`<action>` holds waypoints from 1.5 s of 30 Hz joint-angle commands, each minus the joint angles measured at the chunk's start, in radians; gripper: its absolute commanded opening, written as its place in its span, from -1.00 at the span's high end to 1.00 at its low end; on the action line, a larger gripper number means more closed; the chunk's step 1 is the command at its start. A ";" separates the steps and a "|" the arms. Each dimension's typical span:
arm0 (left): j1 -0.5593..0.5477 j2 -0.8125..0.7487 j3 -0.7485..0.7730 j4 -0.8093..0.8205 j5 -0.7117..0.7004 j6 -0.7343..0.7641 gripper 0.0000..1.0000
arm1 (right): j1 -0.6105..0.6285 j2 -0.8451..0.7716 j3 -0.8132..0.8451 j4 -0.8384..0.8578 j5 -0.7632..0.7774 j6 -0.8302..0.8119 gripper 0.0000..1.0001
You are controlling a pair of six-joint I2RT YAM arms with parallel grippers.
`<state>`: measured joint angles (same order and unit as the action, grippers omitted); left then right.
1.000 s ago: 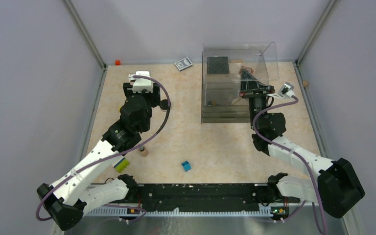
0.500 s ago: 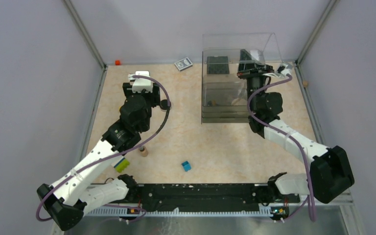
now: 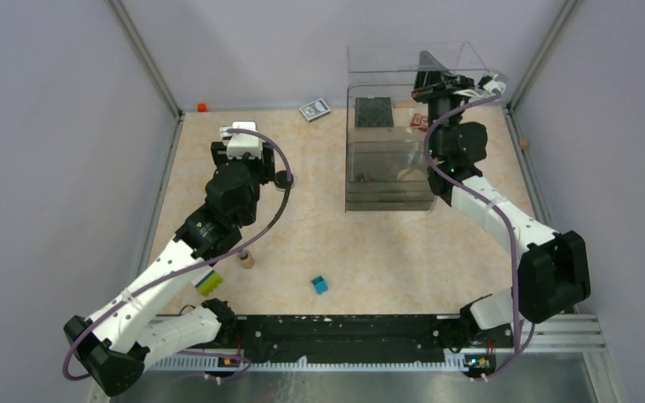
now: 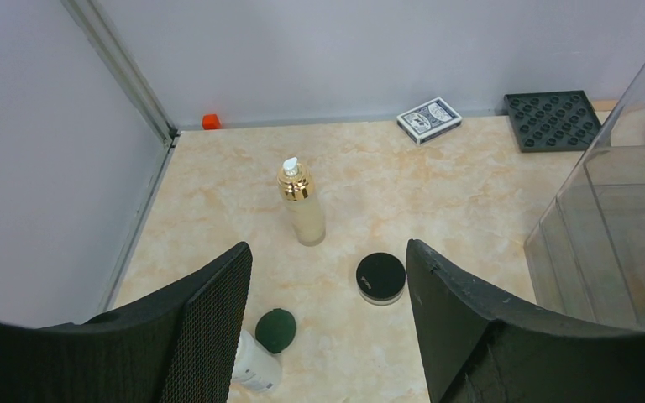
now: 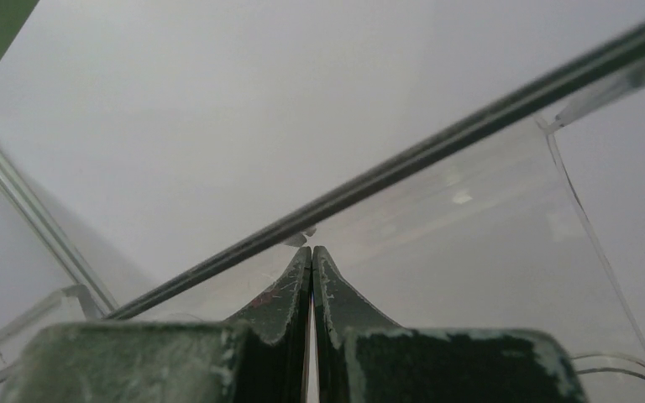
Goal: Organize the makeup
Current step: Open the storage box at the center of the board.
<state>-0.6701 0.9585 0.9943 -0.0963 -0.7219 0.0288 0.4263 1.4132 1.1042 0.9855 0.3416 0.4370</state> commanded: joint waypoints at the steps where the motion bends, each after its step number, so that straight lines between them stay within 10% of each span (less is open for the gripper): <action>1: 0.009 0.007 -0.005 0.010 0.004 -0.005 -0.46 | -0.024 0.053 0.100 -0.023 -0.051 -0.017 1.00; 45: 0.030 0.041 -0.005 0.004 0.024 0.000 -0.46 | -0.101 0.247 0.331 -0.150 -0.156 0.008 1.00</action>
<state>-0.6456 0.9936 0.9943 -0.1192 -0.7036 0.0288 0.3416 1.6527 1.3952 0.8143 0.2066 0.4419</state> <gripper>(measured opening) 0.732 0.003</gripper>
